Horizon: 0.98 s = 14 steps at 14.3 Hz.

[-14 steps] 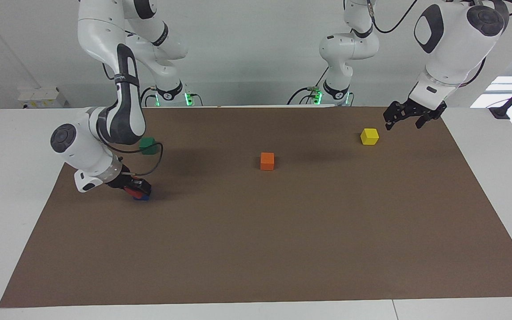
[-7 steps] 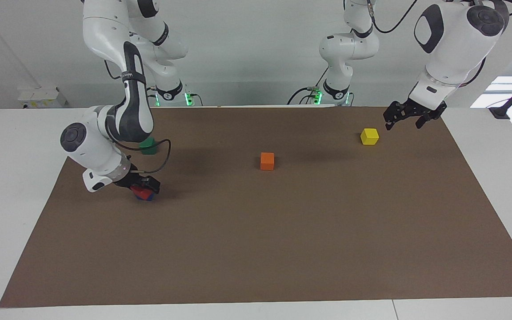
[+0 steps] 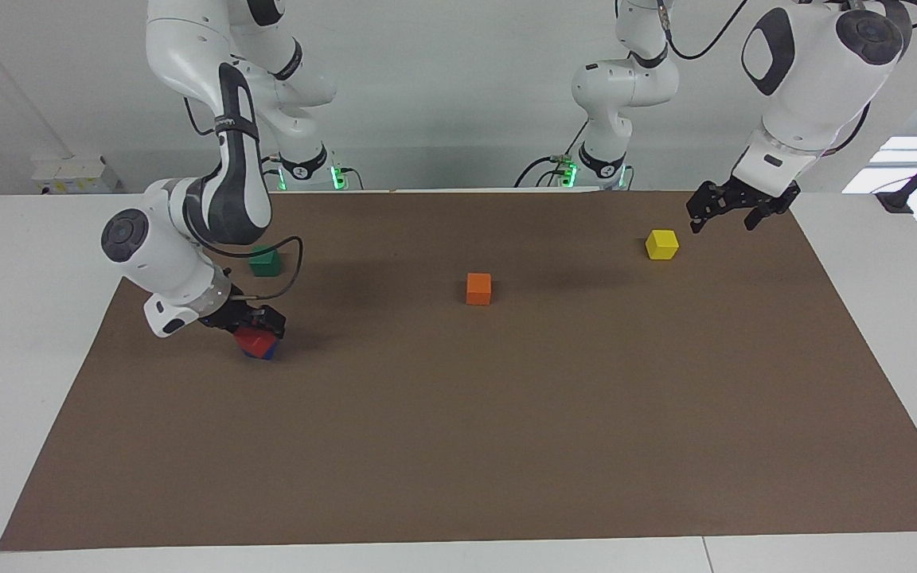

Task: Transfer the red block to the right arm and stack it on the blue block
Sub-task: 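Open the right gripper and draw it back from the stack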

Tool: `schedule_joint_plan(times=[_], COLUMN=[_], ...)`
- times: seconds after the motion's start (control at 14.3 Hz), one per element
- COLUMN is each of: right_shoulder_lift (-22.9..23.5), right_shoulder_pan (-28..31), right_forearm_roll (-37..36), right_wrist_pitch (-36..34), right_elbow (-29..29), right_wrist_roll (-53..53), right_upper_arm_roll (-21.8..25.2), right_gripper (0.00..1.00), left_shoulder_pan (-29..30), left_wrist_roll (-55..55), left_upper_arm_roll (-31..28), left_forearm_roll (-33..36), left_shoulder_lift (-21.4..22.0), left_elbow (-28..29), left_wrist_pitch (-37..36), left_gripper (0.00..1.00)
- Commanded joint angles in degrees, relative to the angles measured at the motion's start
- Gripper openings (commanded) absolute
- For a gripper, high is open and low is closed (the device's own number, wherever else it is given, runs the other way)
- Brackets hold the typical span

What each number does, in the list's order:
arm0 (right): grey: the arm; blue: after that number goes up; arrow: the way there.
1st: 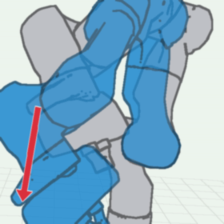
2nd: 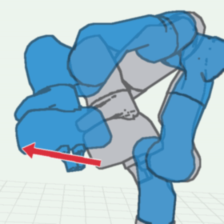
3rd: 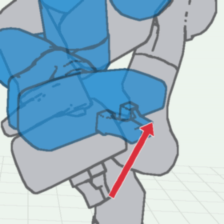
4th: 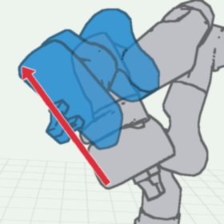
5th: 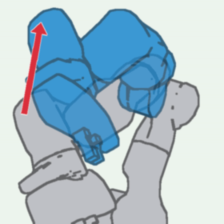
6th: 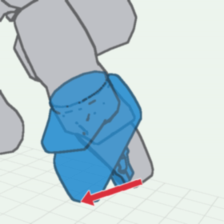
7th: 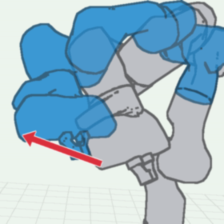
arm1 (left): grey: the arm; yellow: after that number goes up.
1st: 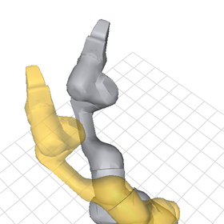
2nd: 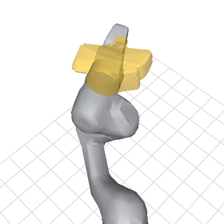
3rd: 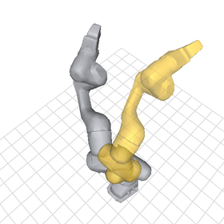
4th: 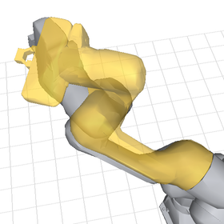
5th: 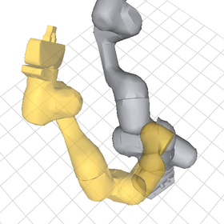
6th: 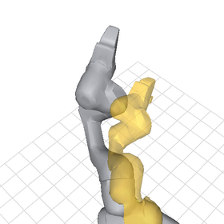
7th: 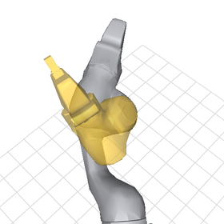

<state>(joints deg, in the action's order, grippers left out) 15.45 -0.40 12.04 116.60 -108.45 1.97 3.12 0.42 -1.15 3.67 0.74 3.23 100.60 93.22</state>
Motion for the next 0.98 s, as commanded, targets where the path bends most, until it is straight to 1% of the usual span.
schedule_joint_plan(times=[0.0, 0.35, 0.56, 0.63, 0.77, 0.91], right_shoulder_lift=[-2.9, -7.4, -10.0, -11.2, -14.9, -18.9], right_shoulder_pan=[0.8, 1.5, 2.1, 2.3, 3.0, 3.0], right_forearm_roll=[0.3, -0.3, -5.8, -6.2, -6.2, -6.6], right_wrist_pitch=[-1.5, -3.3, -6.5, -7.5, -8.3, -10.6], right_elbow=[-0.4, 0.0, 2.5, 3.2, 3.6, 3.9], right_wrist_roll=[-1.5, -1.5, -3.2, -3.5, -4.6, -5.2], right_upper_arm_roll=[-0.5, -0.1, 0.0, 0.0, 0.0, 0.2], right_gripper=[1.00, 1.00, 1.00, 1.00, 1.00, 1.00], left_shoulder_pan=[0.2, 0.2, 0.2, 0.2, 0.2, 0.2], left_wrist_roll=[0.1, 0.1, 0.1, 0.1, 0.1, 0.1], left_upper_arm_roll=[-0.1, -0.1, -0.1, -0.1, -0.1, -0.1], left_forearm_roll=[-0.7, -0.7, -0.7, -0.7, -0.7, -0.7], left_shoulder_lift=[0.5, 0.5, 0.5, 0.5, 0.5, 0.5], left_elbow=[0.1, 0.1, 0.1, 0.1, 0.1, 0.1], left_wrist_pitch=[0.5, 0.5, 0.5, 0.5, 0.4, 0.5], left_gripper=[1.00, 1.00, 1.00, 1.00, 1.00, 1.00])
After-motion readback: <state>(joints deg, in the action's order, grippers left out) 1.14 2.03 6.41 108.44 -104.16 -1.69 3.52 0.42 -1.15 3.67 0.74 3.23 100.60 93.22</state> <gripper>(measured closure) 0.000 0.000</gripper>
